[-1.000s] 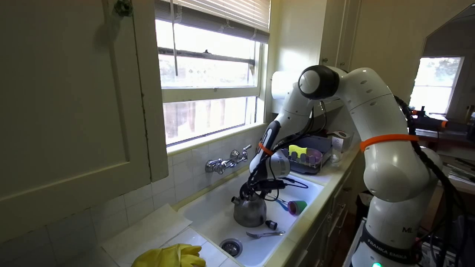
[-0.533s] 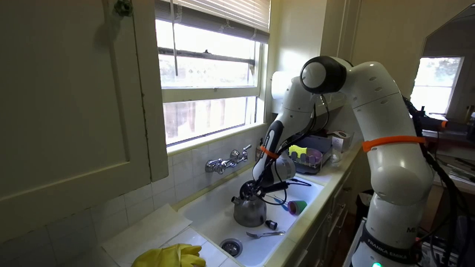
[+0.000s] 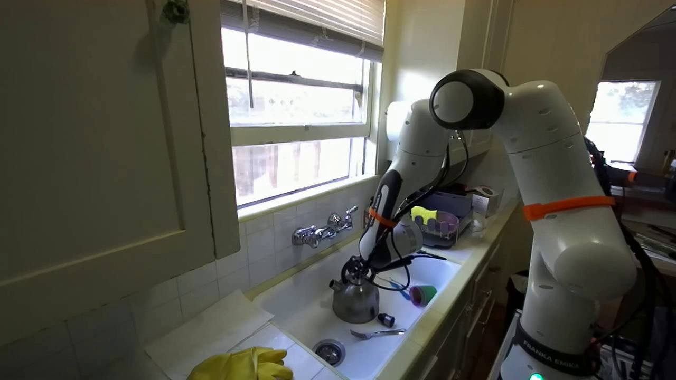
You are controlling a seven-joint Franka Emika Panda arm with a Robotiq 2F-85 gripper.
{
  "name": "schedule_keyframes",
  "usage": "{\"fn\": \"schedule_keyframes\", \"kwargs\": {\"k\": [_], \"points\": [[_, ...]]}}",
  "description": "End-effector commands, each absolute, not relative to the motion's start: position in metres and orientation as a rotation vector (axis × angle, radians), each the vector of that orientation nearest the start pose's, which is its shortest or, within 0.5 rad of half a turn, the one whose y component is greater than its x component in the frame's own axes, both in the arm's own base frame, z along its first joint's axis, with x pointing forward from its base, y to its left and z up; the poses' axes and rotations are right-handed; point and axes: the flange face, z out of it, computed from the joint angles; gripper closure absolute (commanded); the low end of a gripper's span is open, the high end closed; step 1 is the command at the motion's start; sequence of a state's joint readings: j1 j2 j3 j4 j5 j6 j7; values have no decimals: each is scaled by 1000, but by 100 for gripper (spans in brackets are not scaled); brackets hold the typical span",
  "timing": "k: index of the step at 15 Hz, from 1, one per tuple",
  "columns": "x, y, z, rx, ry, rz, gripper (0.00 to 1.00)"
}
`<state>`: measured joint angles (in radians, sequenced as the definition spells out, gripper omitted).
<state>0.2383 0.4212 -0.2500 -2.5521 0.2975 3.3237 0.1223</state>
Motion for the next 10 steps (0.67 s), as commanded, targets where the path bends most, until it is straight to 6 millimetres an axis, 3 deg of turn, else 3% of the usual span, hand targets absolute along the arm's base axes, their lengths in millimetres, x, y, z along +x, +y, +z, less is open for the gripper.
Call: {"fn": "schedule_keyframes", "kwargs": {"k": [1,4,10], "points": [[460,-40,172,-3080,731,-644,0],[460,-38,176,-3064,786,-665,0],[469,-38,175,-3075,733,-664,0]]}}
